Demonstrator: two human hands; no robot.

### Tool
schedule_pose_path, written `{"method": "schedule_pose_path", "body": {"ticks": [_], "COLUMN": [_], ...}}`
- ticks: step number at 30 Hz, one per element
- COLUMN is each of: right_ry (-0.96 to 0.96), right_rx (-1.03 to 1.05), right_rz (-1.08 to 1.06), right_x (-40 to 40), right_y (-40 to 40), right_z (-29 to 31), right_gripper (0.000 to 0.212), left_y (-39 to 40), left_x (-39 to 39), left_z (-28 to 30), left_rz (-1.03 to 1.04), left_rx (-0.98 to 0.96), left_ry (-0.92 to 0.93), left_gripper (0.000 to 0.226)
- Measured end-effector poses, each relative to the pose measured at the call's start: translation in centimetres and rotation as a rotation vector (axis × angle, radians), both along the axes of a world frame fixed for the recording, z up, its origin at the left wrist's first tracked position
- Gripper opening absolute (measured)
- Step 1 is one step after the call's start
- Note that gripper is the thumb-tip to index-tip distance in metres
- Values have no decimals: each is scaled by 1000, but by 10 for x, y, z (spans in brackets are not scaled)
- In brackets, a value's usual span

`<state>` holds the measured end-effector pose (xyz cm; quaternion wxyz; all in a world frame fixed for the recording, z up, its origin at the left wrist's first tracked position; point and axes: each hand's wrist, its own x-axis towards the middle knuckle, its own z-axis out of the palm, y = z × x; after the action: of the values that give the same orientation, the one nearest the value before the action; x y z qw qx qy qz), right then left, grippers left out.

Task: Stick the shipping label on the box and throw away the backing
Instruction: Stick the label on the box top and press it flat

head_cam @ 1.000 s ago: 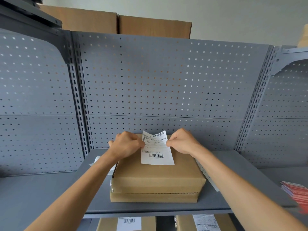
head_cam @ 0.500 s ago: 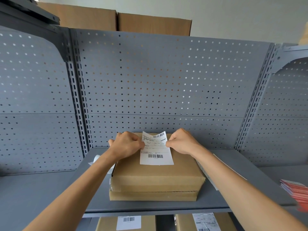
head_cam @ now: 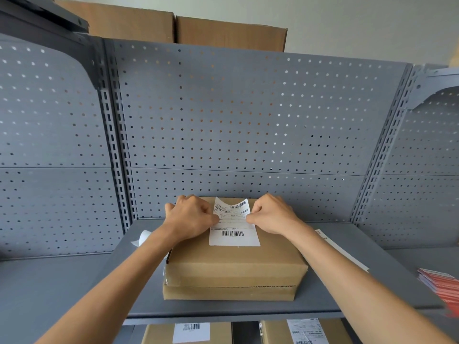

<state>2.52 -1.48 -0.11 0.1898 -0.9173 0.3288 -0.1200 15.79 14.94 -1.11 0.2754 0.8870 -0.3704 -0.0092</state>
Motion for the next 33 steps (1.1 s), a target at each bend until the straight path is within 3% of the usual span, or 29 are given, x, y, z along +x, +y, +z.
{"method": "schedule_pose_path", "body": {"ticks": [9,18,22,27,33], "right_ry": [2,-46,-74,100,228], "right_rx": [-15,50,-29,-121,-89], "right_rz": [-5,19,-4,-51,-75], "right_x": [-5,-11,7,34,34], "right_y": [2,1,-7,-7,-16], "right_z": [2,10,10,-3,-13], "right_gripper": [28,22,45,86,86], "left_y": [3,0,-19,-46,-49], "left_x": [0,8,6,9,14], "left_z": [-2,0,12,7,-7], "left_rz": [-27,-55,-3,33,12], "left_rx": [6,10,-82,102,234], "left_ry": [-102,-75,-105,-95,-77], "left_gripper": [25,20,32,69,62]}}
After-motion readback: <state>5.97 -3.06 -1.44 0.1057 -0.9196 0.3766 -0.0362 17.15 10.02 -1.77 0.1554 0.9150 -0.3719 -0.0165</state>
